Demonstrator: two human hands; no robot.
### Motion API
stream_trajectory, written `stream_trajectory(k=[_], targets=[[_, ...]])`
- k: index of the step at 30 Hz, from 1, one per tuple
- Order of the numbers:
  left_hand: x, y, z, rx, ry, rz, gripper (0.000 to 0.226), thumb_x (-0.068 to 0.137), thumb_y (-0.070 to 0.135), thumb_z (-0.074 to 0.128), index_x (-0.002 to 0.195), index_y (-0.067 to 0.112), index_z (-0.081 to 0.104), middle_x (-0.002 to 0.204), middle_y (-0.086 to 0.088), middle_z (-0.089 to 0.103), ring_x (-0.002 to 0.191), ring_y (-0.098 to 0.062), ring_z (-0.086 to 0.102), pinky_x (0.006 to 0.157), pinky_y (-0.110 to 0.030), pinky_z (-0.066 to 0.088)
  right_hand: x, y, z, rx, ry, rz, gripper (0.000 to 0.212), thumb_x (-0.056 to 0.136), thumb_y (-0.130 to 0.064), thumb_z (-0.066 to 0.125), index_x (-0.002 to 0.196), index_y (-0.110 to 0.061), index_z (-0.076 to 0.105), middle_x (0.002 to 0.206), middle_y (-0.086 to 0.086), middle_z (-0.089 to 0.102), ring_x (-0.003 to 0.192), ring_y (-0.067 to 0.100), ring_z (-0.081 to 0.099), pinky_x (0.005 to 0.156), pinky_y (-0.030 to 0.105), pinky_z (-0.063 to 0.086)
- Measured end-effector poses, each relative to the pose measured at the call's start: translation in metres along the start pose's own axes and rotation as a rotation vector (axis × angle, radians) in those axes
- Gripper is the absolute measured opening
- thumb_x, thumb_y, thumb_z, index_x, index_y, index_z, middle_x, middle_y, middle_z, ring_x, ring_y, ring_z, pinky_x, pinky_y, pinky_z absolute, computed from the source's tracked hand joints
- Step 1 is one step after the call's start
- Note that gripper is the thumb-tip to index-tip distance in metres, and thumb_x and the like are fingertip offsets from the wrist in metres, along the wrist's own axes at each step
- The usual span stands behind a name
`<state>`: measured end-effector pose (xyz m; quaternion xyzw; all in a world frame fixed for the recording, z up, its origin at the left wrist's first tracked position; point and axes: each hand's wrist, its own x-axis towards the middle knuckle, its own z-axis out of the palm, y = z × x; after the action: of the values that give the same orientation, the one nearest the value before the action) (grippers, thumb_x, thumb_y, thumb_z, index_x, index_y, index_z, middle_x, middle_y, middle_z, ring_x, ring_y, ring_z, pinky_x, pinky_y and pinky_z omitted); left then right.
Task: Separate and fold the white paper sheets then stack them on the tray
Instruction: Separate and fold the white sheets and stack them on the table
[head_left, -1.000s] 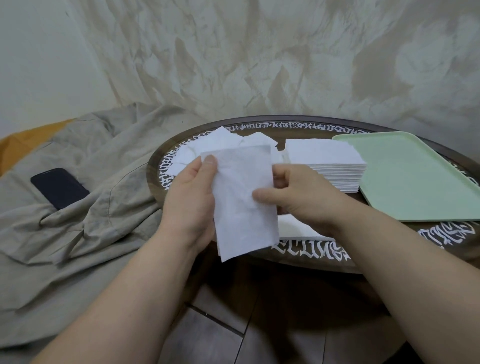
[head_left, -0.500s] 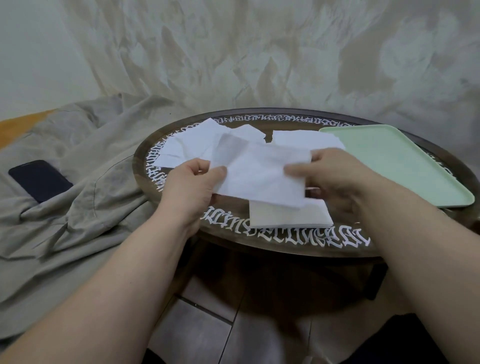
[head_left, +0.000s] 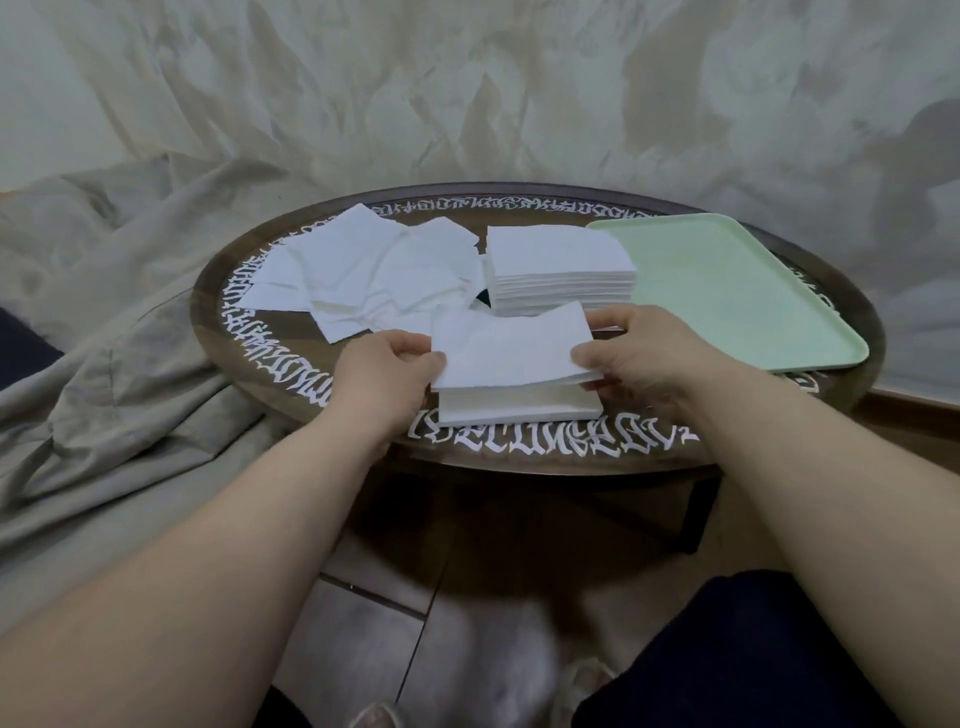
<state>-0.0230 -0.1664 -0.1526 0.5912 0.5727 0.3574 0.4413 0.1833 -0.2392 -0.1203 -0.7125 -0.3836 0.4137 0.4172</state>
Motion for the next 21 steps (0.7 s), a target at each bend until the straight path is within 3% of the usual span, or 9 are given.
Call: stream_trajectory(k=[2,4,8,13,21], targets=[[-0.001,-0.002,0.003,0.083,-0.008,0.017,0.005,0.085,0.019,0.07,0.089,0.023,0.068,0.082,0.001,0.068,0.08,-0.022,0.068,0.085,-0.04,0.057,0.001,0.007,-0.003,-0.058,-0.006,-0.016,0.025,0.087,0.0,0.062,0.104,-0.019,0.065,0.099,0.004,0.069,0.061,0.014,0.061,0.058,0.026,0.05],[-0.002,-0.002,0.005,0.164,-0.007,0.037,0.011,0.085,0.021,0.07,0.096,0.019,0.07,0.084,0.002,0.068,0.087,-0.023,0.068,0.088,-0.04,0.055,0.002,0.011,-0.004,-0.092,-0.008,-0.027,0.029,0.086,-0.001,0.063,0.108,-0.018,0.064,0.1,0.004,0.069,0.064,0.014,0.059,0.054,0.023,0.047],[-0.004,-0.004,0.005,0.235,-0.01,0.062,0.017,0.084,0.021,0.069,0.1,0.019,0.071,0.08,0.006,0.067,0.085,-0.018,0.068,0.084,-0.036,0.053,0.002,0.014,-0.007,-0.124,-0.035,-0.041,0.033,0.084,0.0,0.064,0.108,-0.022,0.064,0.099,0.001,0.07,0.076,0.017,0.06,0.057,0.023,0.047],[-0.007,-0.007,0.003,0.287,-0.011,0.087,0.014,0.085,0.019,0.068,0.099,0.021,0.069,0.074,0.008,0.065,0.073,-0.011,0.064,0.07,-0.028,0.046,0.003,0.017,-0.007,-0.162,-0.049,-0.037,0.036,0.083,0.002,0.064,0.106,-0.026,0.06,0.089,0.001,0.068,0.072,0.014,0.059,0.058,0.023,0.048],[-0.006,-0.007,0.002,0.319,-0.002,0.106,0.022,0.088,0.023,0.067,0.109,0.019,0.067,0.075,0.008,0.06,0.075,-0.01,0.059,0.071,-0.028,0.04,0.003,0.018,-0.01,-0.19,-0.041,-0.013,0.034,0.083,-0.001,0.066,0.111,-0.019,0.058,0.083,0.008,0.066,0.064,0.015,0.059,0.058,0.025,0.048]])
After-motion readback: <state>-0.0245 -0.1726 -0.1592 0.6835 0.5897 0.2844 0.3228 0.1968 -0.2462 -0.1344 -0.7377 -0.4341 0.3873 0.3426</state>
